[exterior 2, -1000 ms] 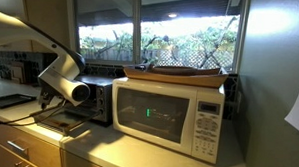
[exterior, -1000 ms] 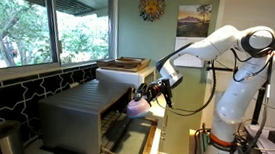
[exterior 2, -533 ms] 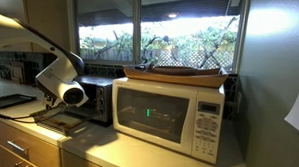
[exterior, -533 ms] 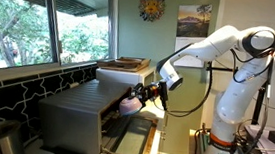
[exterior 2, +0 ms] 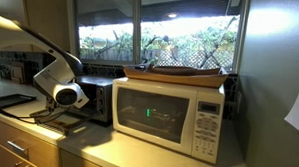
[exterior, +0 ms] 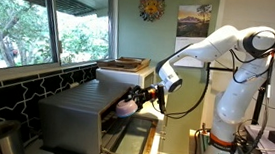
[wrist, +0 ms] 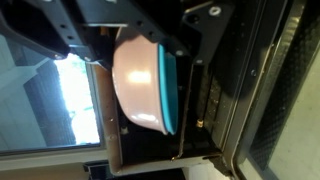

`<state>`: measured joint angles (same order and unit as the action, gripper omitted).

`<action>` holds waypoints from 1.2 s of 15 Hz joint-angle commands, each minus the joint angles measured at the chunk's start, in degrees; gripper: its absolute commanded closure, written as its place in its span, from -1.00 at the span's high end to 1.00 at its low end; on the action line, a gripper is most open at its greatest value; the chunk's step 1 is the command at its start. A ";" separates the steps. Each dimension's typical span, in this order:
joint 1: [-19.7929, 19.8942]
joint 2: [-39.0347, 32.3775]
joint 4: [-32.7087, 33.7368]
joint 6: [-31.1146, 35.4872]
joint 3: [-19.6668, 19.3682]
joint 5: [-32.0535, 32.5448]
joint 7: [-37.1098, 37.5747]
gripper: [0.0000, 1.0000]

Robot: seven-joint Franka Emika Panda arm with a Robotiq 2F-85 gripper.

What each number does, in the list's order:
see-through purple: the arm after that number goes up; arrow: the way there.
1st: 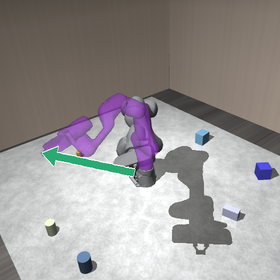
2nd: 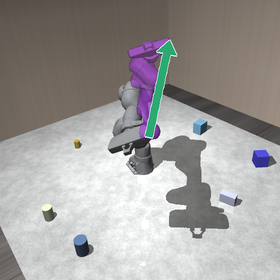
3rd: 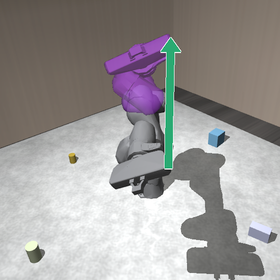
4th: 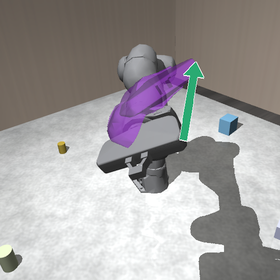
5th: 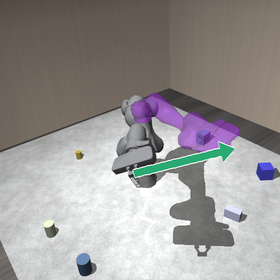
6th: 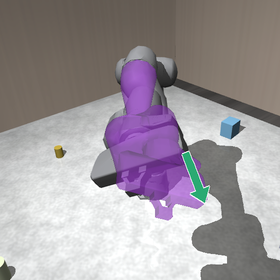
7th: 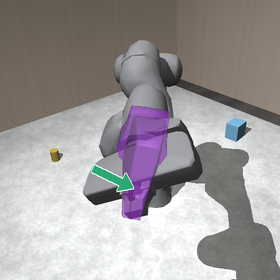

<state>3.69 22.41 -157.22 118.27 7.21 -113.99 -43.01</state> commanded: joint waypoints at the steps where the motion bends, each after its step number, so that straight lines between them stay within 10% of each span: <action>1: -0.66 -0.20 0.02 5.50 1.90 -4.94 -4.98 -0.95; 8: -1.11 1.20 -0.43 12.87 4.36 -11.78 -9.36 -0.90; 9: -1.17 1.37 -0.32 13.86 4.71 -12.54 -9.30 -0.29; 18: -2.32 3.46 -0.10 20.38 6.25 -13.13 -6.60 0.92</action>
<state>2.26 23.80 -156.71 135.90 12.95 -126.54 -50.78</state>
